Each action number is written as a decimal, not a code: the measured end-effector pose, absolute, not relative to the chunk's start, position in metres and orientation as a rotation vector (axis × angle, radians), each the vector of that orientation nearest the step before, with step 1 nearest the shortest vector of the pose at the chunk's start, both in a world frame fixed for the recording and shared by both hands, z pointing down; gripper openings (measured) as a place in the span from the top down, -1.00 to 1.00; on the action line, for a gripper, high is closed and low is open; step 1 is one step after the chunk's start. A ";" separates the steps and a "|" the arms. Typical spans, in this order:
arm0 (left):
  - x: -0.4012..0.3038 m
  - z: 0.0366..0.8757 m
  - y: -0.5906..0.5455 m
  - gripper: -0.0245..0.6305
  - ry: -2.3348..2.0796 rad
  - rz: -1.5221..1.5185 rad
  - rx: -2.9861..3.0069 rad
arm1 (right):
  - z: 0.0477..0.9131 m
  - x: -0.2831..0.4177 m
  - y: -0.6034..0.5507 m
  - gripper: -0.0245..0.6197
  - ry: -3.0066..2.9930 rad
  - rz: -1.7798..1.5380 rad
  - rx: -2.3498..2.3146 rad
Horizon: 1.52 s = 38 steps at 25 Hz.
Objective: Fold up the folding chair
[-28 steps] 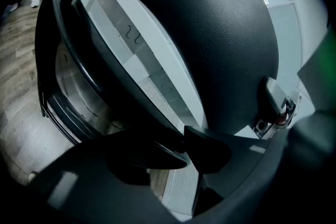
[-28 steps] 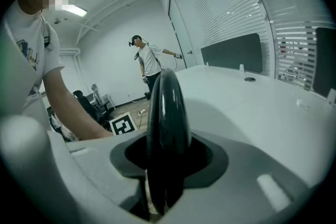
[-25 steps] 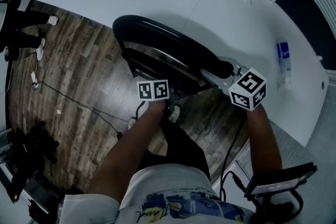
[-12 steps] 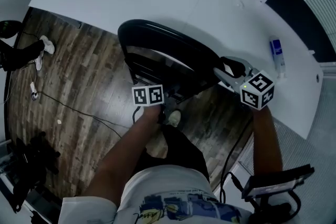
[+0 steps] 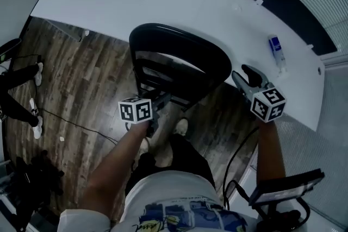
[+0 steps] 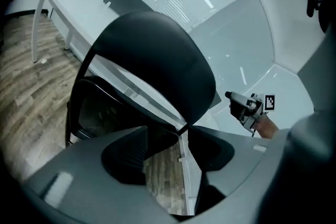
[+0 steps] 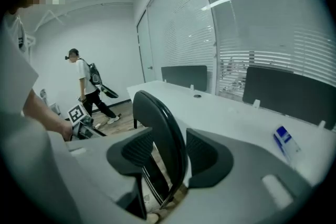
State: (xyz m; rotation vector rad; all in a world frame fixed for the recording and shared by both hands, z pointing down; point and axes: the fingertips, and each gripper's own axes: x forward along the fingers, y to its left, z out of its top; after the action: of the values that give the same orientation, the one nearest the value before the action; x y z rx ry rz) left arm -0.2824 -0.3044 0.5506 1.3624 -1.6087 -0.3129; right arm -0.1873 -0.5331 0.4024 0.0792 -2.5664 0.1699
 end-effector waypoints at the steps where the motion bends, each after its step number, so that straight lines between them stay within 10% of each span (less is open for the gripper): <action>1: -0.285 0.542 -0.293 0.17 -1.623 -0.296 1.385 | 0.401 -0.180 -0.524 0.36 -2.570 0.178 0.118; 11: -0.283 0.463 -0.187 0.23 -1.684 -0.162 1.610 | 0.385 -0.131 -0.388 0.37 -2.584 0.231 0.237; 22: -0.253 0.388 -0.080 0.91 -1.740 0.000 1.826 | 0.356 -0.093 -0.237 0.91 -2.640 0.193 0.291; 38: -0.159 0.337 -0.042 0.92 -1.664 0.111 2.028 | 0.319 -0.002 -0.148 0.91 -2.666 0.164 0.373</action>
State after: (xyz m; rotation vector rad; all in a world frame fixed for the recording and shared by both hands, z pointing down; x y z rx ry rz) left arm -0.1586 -0.0416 0.3366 2.0284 -1.6645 0.1110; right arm -0.0019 -0.1480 0.3186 0.3728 -2.6658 0.1638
